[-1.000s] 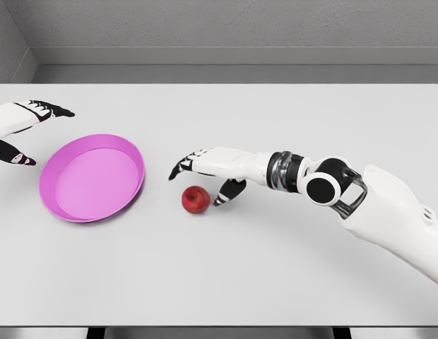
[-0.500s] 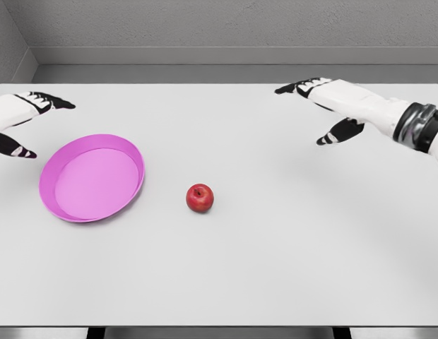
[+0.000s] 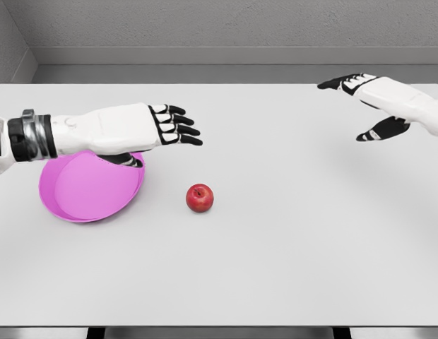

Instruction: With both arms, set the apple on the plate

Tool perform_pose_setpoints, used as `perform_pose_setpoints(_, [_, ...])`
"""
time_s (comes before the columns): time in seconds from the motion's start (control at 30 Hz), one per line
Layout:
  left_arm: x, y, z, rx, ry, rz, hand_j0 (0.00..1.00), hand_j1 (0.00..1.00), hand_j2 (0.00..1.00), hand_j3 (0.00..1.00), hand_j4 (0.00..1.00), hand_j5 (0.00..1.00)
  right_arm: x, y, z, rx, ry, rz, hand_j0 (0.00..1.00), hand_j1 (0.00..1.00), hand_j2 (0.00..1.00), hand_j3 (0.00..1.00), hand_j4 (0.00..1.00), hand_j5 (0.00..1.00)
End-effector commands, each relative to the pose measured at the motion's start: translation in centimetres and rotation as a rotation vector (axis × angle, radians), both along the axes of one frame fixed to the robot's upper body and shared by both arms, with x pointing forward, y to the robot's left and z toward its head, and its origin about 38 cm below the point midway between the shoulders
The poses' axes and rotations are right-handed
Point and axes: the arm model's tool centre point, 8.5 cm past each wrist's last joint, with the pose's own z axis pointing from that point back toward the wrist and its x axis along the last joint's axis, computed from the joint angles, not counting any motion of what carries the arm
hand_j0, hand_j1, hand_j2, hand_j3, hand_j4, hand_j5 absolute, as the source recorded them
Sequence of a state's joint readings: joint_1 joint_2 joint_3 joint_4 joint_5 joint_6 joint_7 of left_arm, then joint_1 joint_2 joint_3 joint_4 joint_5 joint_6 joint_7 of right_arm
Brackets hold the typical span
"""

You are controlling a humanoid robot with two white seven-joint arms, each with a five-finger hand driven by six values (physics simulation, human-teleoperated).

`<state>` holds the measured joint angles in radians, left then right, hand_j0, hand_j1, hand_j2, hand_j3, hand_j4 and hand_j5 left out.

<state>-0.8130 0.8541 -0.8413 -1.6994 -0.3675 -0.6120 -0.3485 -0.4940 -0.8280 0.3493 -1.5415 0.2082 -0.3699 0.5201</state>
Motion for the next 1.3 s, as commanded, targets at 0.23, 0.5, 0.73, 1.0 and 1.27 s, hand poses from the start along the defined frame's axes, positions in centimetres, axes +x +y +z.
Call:
perform_pose_setpoints(0.23, [-1.8, -5.1, -5.6, 0.108, 0.092, -0.147, 1.00, 1.00, 1.00, 1.00, 1.00, 1.00, -3.8, -0.5, -0.5, -0.019, 0.002, 0.022, 1.00, 1.00, 1.00, 1.00, 1.00, 1.00])
perform_pose_setpoints(0.5, [-1.1, -6.0, -6.9, 0.151, 0.074, -0.147, 1.00, 1.00, 1.00, 1.00, 1.00, 1.00, -5.0, -2.4, -0.7, -0.015, 0.004, -0.026, 1.00, 1.00, 1.00, 1.00, 1.00, 1.00])
perform_pose_setpoints(0.73, [0.8, -5.7, -7.8, 0.191, 0.067, -0.102, 1.00, 1.00, 1.00, 1.00, 1.00, 1.00, -4.9, -2.2, -0.7, -0.016, 0.002, -0.020, 1.00, 1.00, 1.00, 1.00, 1.00, 1.00])
perform_pose_setpoints(1.0, [0.9, -6.4, -8.0, 0.264, 0.007, -0.129, 1.00, 1.00, 1.00, 1.00, 1.00, 1.00, -5.1, -2.3, -1.0, -0.018, 0.011, -0.021, 1.00, 1.00, 1.00, 1.00, 1.00, 1.00])
perform_pose_setpoints(1.27, [-0.4, -7.4, -8.1, 0.272, 0.019, -0.190, 1.00, 1.00, 1.00, 1.00, 1.00, 1.00, -5.1, -2.3, -1.0, -0.019, 0.013, -0.021, 1.00, 1.00, 1.00, 1.00, 1.00, 1.00])
